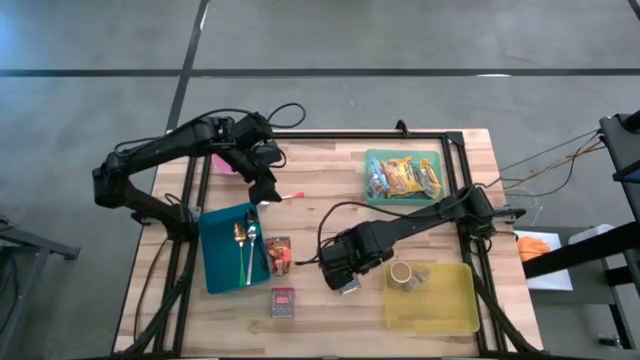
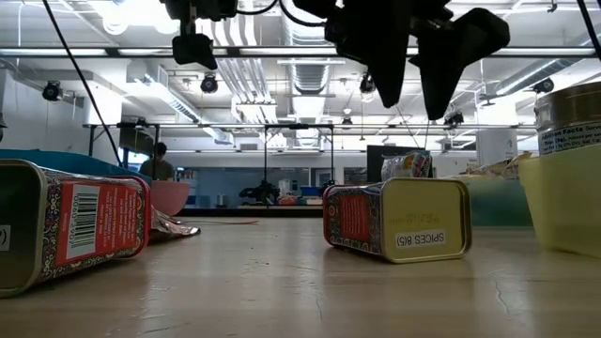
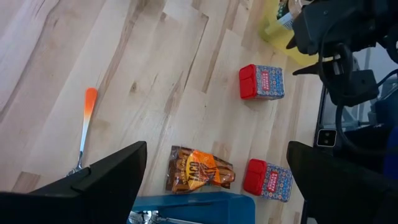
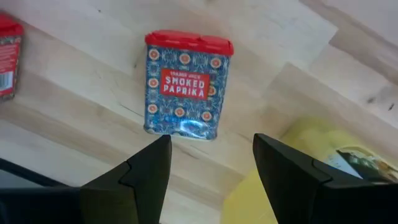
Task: Pick & Place Food Item
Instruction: Put the right red spice can into the yellow bin
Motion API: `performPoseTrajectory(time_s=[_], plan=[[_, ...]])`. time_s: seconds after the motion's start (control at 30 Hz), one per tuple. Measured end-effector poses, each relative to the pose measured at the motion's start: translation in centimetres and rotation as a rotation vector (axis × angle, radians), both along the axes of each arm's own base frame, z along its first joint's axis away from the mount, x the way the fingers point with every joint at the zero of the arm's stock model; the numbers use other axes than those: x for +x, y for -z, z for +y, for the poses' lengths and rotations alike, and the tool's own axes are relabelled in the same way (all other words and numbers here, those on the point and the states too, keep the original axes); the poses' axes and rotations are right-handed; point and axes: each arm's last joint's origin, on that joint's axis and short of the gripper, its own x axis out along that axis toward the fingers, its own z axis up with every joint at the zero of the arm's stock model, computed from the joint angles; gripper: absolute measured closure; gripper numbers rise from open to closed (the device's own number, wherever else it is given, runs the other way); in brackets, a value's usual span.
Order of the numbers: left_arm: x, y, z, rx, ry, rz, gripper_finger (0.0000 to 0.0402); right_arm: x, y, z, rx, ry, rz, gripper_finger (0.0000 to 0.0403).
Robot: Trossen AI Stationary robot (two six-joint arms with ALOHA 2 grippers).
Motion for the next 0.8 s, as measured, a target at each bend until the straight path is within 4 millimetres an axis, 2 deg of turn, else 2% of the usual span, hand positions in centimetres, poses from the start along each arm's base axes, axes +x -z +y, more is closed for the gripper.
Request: performPoseTrajectory(time_s=[0.43, 0.53, 0.73, 0.8], plan=[[0.1, 0.0, 0.0, 0.004, 0.002, -0.008, 0.0009, -0.1, 0.1, 1.6, 0.022, 0.025, -0.033, 0.0169], [0.1, 0.0, 0.0, 0.004, 0.002, -0.008, 0.0009, -0.3, 0.3, 2.1, 0.009, 0.030, -0.031, 0.0134], [0.1, 0.0, 0.0, 0.004, 0.002, -0.008, 0.0009, -0.5, 0.9, 2.4, 0.007, 0.055, -0.024, 0.0029], [0.1, 0.0, 0.0, 0.005, 0.002, -0.008, 0.0009, -0.4, 1.0, 2.4, 0.009, 0.059, -0.032, 0.0010]])
